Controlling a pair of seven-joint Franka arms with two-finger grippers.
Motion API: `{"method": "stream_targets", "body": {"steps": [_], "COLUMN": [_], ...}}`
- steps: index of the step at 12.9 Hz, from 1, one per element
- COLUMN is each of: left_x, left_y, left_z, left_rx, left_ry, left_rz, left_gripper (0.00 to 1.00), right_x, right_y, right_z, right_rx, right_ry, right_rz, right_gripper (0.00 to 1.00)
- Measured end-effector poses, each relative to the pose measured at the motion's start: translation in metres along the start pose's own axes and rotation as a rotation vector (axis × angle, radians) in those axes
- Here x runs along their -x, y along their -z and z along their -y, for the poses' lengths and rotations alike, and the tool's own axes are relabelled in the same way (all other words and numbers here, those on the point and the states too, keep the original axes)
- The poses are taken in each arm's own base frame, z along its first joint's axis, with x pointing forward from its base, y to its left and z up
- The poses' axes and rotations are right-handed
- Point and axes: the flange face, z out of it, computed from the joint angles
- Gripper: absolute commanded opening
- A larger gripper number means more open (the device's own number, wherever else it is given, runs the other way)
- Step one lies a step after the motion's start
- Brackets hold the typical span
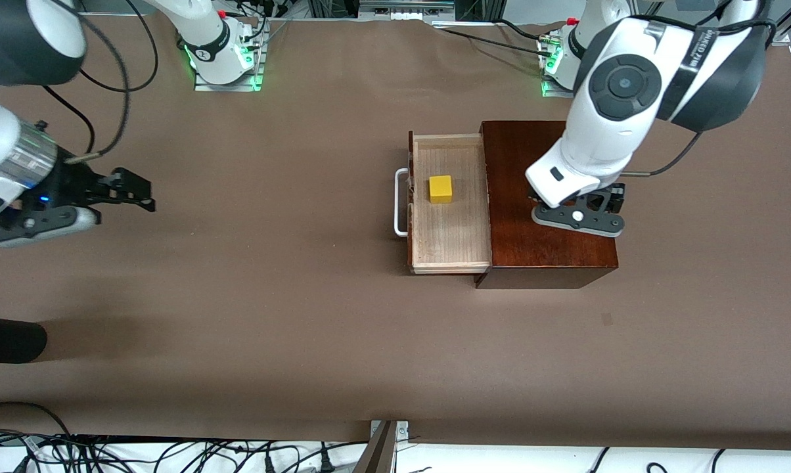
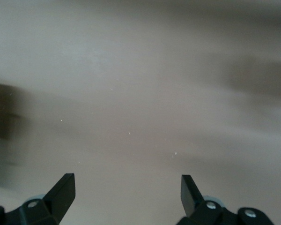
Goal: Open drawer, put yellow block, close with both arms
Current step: 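Move the left gripper down to the drawer front beside the handle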
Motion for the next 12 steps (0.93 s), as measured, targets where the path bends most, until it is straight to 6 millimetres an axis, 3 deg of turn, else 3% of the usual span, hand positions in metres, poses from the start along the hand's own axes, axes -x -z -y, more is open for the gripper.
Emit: {"method": "stream_targets", "body": {"steps": [5,12], "left_x": [0.011,0.029], "left_y": [0.007,-0.028], "left_z": [-0.098,-0.264], "left_rx": [0.066,0.076], "left_ry": [0.204,0.489], "left_rz": [0.013,0.062], "left_gripper": [1.00,1.00], "right_x": [0.025,0.028], "right_y": [0.016,0.002], "right_z": [-0.040,-0.059], "right_rx": [0.051,0.098], "right_ry": [-0.081,-0.112], "right_rz": [-0.005,0.031], "right_gripper": [1.00,1.00]}}
